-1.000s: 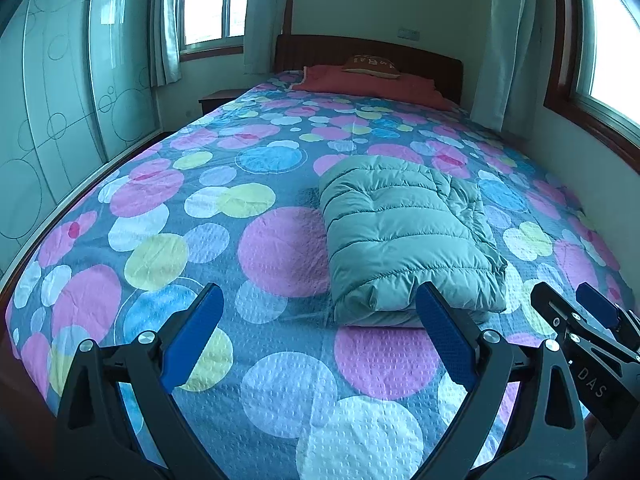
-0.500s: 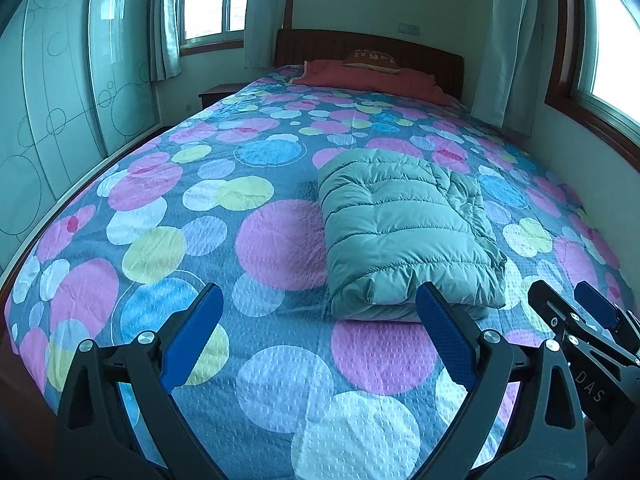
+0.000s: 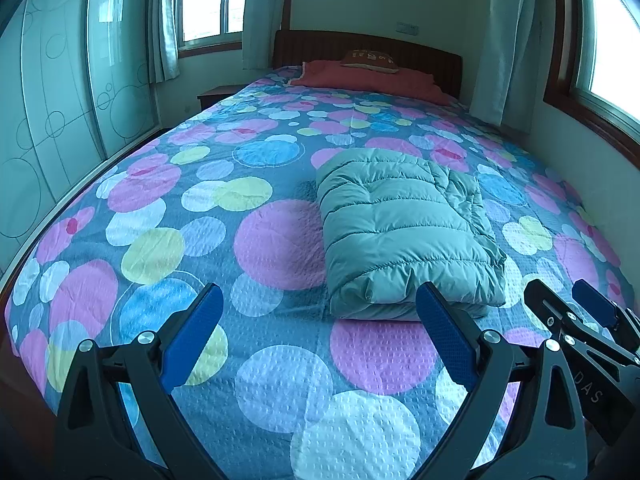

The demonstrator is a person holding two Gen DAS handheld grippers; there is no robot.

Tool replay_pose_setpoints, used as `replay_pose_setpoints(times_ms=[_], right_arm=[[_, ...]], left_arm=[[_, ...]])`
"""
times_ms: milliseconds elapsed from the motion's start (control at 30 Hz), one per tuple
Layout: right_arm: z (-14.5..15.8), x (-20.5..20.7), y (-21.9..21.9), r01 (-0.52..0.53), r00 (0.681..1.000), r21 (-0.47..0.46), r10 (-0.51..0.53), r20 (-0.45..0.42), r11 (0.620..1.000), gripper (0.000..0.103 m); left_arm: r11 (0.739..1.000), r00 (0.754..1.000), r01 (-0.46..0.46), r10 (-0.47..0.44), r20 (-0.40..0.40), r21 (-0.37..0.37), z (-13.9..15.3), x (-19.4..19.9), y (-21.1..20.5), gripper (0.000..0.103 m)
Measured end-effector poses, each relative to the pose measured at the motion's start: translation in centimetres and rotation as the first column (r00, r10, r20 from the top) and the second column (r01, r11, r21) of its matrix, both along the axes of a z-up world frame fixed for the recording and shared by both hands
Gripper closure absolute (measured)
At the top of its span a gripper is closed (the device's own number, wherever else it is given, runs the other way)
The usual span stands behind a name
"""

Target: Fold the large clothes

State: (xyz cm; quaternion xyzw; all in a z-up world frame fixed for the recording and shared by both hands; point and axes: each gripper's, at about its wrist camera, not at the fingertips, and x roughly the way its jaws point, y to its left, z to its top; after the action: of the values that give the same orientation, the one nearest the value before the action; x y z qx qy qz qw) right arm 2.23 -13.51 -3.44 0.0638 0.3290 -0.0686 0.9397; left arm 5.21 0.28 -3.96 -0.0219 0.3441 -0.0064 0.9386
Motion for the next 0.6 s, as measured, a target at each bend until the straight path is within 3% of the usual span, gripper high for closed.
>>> replay_pose_setpoints(times_ms=[600], right_arm=[[-0.29, -0.09, 0.3, -0.002, 1.0, 0.002, 0.002, -0.004, 1.0, 0.029]], left_arm=[[0.999, 1.0, 0.009, -0.01, 0.018, 0.031, 0.49, -0.14, -0.37, 0.006]])
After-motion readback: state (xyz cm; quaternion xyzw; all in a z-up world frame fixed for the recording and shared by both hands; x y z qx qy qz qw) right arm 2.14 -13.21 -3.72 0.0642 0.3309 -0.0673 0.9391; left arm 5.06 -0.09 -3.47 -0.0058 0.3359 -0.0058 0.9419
